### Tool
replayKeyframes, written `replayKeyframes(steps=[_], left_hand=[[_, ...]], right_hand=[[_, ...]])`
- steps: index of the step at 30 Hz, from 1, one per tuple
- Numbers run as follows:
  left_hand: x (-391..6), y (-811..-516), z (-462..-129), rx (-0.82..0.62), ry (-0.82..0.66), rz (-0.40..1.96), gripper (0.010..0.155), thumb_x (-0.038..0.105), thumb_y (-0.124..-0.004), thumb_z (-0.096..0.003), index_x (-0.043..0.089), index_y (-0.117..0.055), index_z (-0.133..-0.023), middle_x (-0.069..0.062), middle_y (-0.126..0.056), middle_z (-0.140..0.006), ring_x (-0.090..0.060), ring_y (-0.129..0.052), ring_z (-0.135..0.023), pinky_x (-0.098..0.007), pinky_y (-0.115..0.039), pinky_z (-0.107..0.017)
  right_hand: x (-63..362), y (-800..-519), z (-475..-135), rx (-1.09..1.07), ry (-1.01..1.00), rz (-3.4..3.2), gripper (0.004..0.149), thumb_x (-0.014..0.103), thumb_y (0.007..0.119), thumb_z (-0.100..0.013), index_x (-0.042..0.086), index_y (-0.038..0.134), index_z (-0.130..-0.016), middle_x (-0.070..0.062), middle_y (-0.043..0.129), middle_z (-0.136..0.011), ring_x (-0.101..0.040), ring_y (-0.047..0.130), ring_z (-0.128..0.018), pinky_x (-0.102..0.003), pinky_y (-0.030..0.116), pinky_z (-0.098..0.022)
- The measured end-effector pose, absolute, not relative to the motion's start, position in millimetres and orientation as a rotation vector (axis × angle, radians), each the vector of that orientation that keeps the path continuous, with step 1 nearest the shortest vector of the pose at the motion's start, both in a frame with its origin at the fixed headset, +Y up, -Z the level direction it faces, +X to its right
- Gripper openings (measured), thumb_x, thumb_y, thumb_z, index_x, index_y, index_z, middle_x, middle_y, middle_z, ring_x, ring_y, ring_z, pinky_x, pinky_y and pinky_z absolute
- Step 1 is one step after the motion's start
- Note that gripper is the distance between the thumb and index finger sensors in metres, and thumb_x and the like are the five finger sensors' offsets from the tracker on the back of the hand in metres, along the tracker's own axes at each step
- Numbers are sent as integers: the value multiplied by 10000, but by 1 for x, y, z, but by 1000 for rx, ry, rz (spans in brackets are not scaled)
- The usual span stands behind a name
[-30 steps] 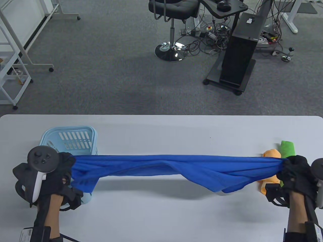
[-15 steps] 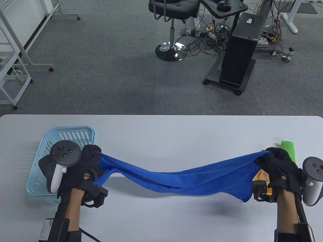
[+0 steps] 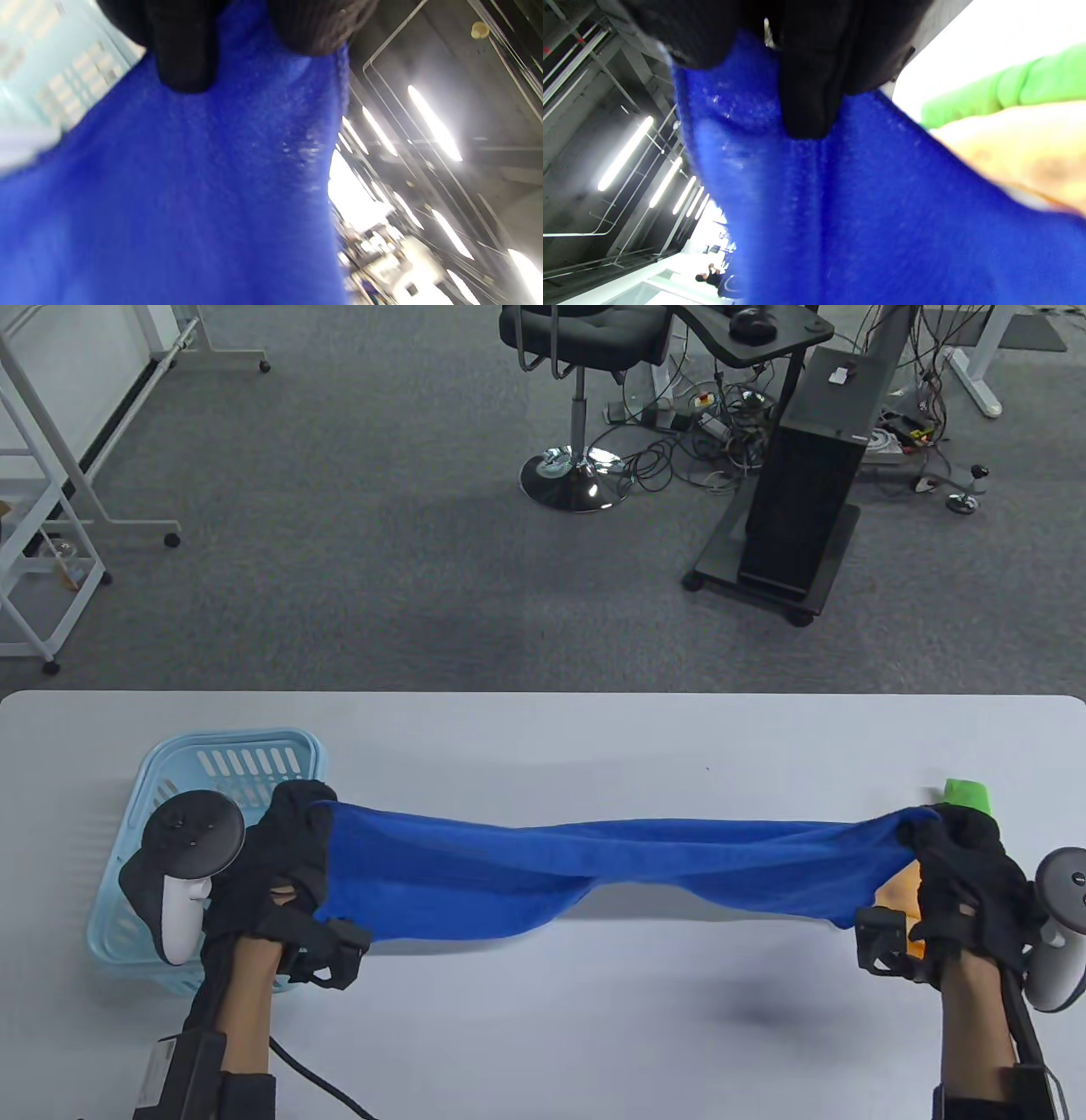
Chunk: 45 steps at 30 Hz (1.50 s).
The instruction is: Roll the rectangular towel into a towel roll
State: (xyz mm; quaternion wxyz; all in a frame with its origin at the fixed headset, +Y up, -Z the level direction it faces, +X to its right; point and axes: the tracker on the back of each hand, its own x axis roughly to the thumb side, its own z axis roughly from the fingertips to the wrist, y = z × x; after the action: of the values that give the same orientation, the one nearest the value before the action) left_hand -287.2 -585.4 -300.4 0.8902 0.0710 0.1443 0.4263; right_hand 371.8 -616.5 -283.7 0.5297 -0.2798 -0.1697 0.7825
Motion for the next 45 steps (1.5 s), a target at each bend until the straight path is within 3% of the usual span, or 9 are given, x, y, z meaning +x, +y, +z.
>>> replayKeyframes(steps=[5, 9, 15, 21, 25, 33, 37, 42, 45], left_hand=[[-301, -585, -298, 260, 348, 1004, 436, 300, -714, -446, 180, -789, -858, -240, -792, -988, -366, -884, -855, -541, -648, -625], [-297, -587, -298, 226, 363, 911, 434, 326, -724, -450, 229, -798, -866, -202, -908, -920, -323, -1024, -749, -536, -761, -582], [-297, -591, -300, 183, 352, 946, 434, 344, -730, -456, 243, -793, -874, -167, -935, -899, -316, -1033, -733, -556, -773, -558], [-297, -594, -306, 161, 361, 927, 440, 347, -748, -449, 190, -807, -856, -164, -1010, -775, -230, -1129, -559, -461, -856, -503], [-294, -593, -312, 158, 345, 968, 439, 346, -730, -457, 202, -786, -868, -157, -944, -878, -297, -1042, -721, -515, -756, -591], [-280, -592, -339, 163, 323, 1029, 441, 344, -706, -463, 191, -764, -873, -176, -847, -969, -338, -926, -837, -520, -672, -640], [-277, -579, -356, 229, 269, 1139, 441, 347, -699, -463, 201, -756, -875, -153, -808, -1008, -342, -835, -898, -506, -616, -664], [-293, -555, -352, 387, 168, 1296, 440, 347, -693, -461, 209, -751, -875, -121, -758, -1047, -329, -753, -941, -487, -558, -677], [-299, -559, -342, 359, 106, 1282, 433, 337, -719, -455, 208, -800, -860, -146, -794, -1026, -359, -822, -905, -518, -605, -663]], right_hand=[[375, -622, -282, -627, -374, 1812, 437, 320, 754, -336, 204, 786, -756, -169, 757, -898, -154, 981, -722, -395, 741, -620], [365, -624, -288, -616, -351, 1896, 436, 357, 767, -337, 230, 794, -754, -129, 788, -888, -130, 1003, -697, -390, 768, -609], [353, -630, -298, -588, -276, 1941, 445, 390, 787, -341, 255, 792, -765, -77, 807, -879, -165, 1004, -693, -448, 765, -601], [349, -637, -313, -584, -221, 1957, 450, 382, 813, -330, 233, 795, -754, -68, 794, -887, -166, 993, -719, -444, 739, -623], [349, -635, -326, -580, -216, 1969, 451, 405, 808, -331, 243, 790, -752, -53, 767, -908, -150, 965, -752, -428, 712, -643], [336, -619, -369, -484, -234, 1984, 436, 441, 766, -346, 278, 787, -750, -24, 725, -942, -134, 907, -813, -423, 666, -672], [336, -586, -388, -409, -361, 1917, 434, 439, 760, -341, 287, 787, -746, -17, 703, -954, -125, 881, -833, -417, 639, -681], [364, -542, -372, -348, -517, 1765, 433, 447, 746, -343, 298, 781, -748, 2, 689, -967, -111, 863, -850, -422, 632, -688], [382, -549, -350, -344, -544, 1685, 431, 426, 755, -343, 278, 798, -745, -21, 714, -954, -141, 889, -825, -457, 661, -666]])
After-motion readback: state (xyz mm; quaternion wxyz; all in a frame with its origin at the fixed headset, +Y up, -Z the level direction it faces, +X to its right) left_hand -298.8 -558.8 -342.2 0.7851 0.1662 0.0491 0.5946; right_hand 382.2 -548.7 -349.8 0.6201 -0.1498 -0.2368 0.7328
